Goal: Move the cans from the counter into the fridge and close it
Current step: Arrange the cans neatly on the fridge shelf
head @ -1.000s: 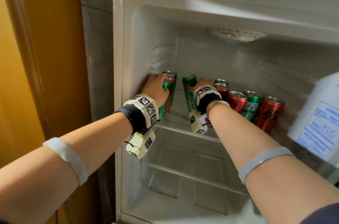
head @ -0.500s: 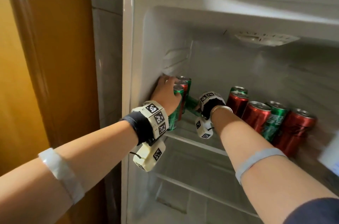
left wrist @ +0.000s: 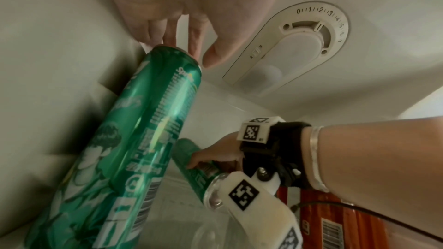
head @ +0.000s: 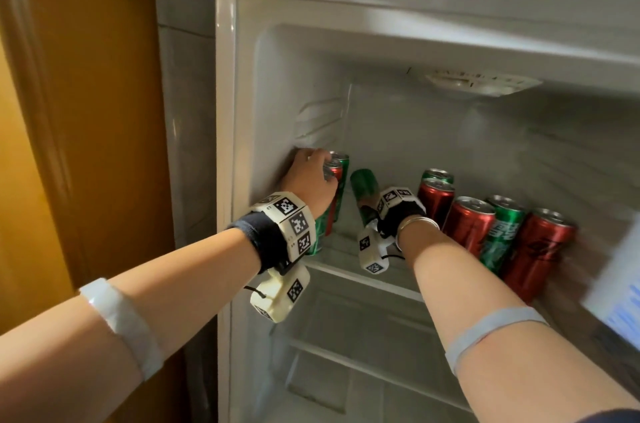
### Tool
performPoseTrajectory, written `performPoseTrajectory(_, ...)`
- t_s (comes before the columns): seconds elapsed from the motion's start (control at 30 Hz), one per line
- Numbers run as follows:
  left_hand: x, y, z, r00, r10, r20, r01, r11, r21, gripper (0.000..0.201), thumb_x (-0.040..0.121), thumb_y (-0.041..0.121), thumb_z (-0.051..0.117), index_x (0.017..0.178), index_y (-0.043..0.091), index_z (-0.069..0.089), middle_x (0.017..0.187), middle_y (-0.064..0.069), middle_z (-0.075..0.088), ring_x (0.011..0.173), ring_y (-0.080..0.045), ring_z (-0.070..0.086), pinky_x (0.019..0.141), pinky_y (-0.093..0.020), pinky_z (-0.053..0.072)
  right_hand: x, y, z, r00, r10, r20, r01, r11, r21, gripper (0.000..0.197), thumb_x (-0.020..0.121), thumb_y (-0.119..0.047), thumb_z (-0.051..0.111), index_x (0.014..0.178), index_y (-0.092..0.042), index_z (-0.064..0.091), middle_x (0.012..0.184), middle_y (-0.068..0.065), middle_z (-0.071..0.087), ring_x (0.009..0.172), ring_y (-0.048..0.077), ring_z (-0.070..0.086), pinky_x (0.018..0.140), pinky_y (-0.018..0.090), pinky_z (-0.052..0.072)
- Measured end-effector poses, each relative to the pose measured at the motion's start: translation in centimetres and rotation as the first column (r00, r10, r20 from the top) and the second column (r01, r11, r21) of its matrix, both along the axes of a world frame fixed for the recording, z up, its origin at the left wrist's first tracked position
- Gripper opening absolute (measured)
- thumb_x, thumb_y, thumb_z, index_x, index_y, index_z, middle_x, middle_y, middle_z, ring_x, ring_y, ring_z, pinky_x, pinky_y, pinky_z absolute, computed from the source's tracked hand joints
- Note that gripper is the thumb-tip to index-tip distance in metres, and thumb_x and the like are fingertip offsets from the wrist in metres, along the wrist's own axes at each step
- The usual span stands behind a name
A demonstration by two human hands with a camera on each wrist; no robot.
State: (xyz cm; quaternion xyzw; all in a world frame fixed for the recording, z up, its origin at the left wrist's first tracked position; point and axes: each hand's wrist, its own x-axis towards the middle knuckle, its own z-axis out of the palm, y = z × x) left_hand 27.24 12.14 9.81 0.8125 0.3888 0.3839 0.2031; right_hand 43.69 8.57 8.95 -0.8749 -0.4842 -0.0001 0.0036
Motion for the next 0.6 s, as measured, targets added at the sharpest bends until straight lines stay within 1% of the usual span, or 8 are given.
performPoseTrajectory(0.07,0.1,0.0,0.4,1.000,0.010,-0.012,-0.010,1.000,-0.006,0.039,0.088,0.015,0.051,0.127,0.016,0.048,0.137,-0.008,0.041,0.122,-0.025,0.045,0.103,-0.032,0.039,-0.1,-0.2,0.0,0.992,-0.020,-0.123,0.032,0.995,0.098,0.055,0.081,-0.020,0.071,0.130,-0.009,0.048,0.122,0.013,0.058,0.109,0.028,0.058,0.083,0.030,0.046)
performPoseTrajectory(0.1,0.3,-0.2,0.6,1.000,0.009,-0.017,-0.009,1.000,-0.005,0.038,0.088,0.015,0.051,0.127,0.015,0.048,0.135,-0.009,0.043,0.121,-0.026,0.046,0.104,-0.034,0.040,-0.2,-0.3,0.0,0.970,-0.038,-0.240,0.078,0.984,0.159,0.052,0.082,-0.023,0.071,0.127,-0.009,0.051,0.122,0.014,0.059,0.107,0.028,0.059,0.080,0.030,0.045)
performPoseTrajectory(0.17,0.4,-0.3,1.0,1.000,0.003,-0.027,-0.002,1.000,0.011,0.035,0.089,0.015,0.050,0.124,0.014,0.050,0.132,-0.011,0.046,0.118,-0.027,0.048,0.102,-0.037,0.042,-0.6,0.0,-0.3,0.914,-0.033,-0.403,0.161,0.944,0.287,0.037,0.081,-0.031,0.072,0.109,-0.013,0.058,0.115,0.012,0.063,0.091,0.024,0.060,0.073,0.028,0.041)
performPoseTrajectory(0.23,0.4,-0.3,1.1,0.999,-0.015,-0.033,0.017,0.999,0.040,0.032,0.089,0.014,0.049,0.121,0.013,0.051,0.128,-0.011,0.049,0.115,-0.026,0.050,0.099,-0.037,0.043,-0.7,0.1,-0.5,0.881,-0.019,-0.473,0.205,0.915,0.346,0.037,0.078,-0.032,0.074,0.107,-0.014,0.059,0.108,0.009,0.065,0.081,0.019,0.055,0.073,0.026,0.040)
performPoseTrajectory(0.37,0.3,-0.2,1.1,0.999,-0.037,-0.016,0.038,0.998,0.045,0.030,0.090,0.014,0.049,0.119,0.012,0.053,0.127,-0.011,0.050,0.112,-0.026,0.051,0.098,-0.036,0.044,-0.7,0.3,-0.8,0.848,-0.003,-0.530,0.220,0.912,0.347,0.043,0.077,-0.024,0.076,0.112,-0.011,0.057,0.101,0.007,0.062,0.088,0.021,0.057,0.076,0.028,0.041)
performPoseTrajectory(0.43,0.3,0.0,1.0,0.999,-0.041,-0.003,0.041,0.998,0.042,0.029,0.089,0.014,0.049,0.118,0.012,0.054,0.127,-0.011,0.049,0.111,-0.025,0.052,0.095,-0.034,0.044,-0.9,0.7,-0.8,0.822,0.013,-0.569,0.237,0.902,0.362,0.040,0.076,-0.027,0.077,0.107,-0.012,0.058,0.096,0.005,0.061,0.086,0.021,0.057,0.076,0.029,0.042)
performPoseTrajectory(0.5,0.2,0.0,0.8,0.999,-0.043,-0.002,0.043,0.998,0.043,0.028,0.090,0.014,0.049,0.117,0.013,0.054,0.128,-0.010,0.048,0.111,-0.024,0.051,0.093,-0.031,0.043,-0.9,0.8,-0.9,0.838,-0.002,-0.546,0.230,0.908,0.349,0.042,0.073,-0.027,0.080,0.104,-0.012,0.057,0.096,0.002,0.063,0.088,0.022,0.060,0.077,0.031,0.046)
performPoseTrajectory(0.6,0.1,0.0,0.3,0.999,-0.050,-0.005,0.050,0.998,0.037,0.028,0.090,0.015,0.049,0.117,0.015,0.053,0.130,-0.008,0.046,0.114,-0.022,0.049,0.092,-0.026,0.040,-0.9,0.7,-1.1,0.880,-0.040,-0.474,0.203,0.932,0.299,0.046,0.073,-0.016,0.079,0.111,-0.009,0.054,0.101,0.000,0.061,0.097,0.020,0.060,0.080,0.029,0.046)
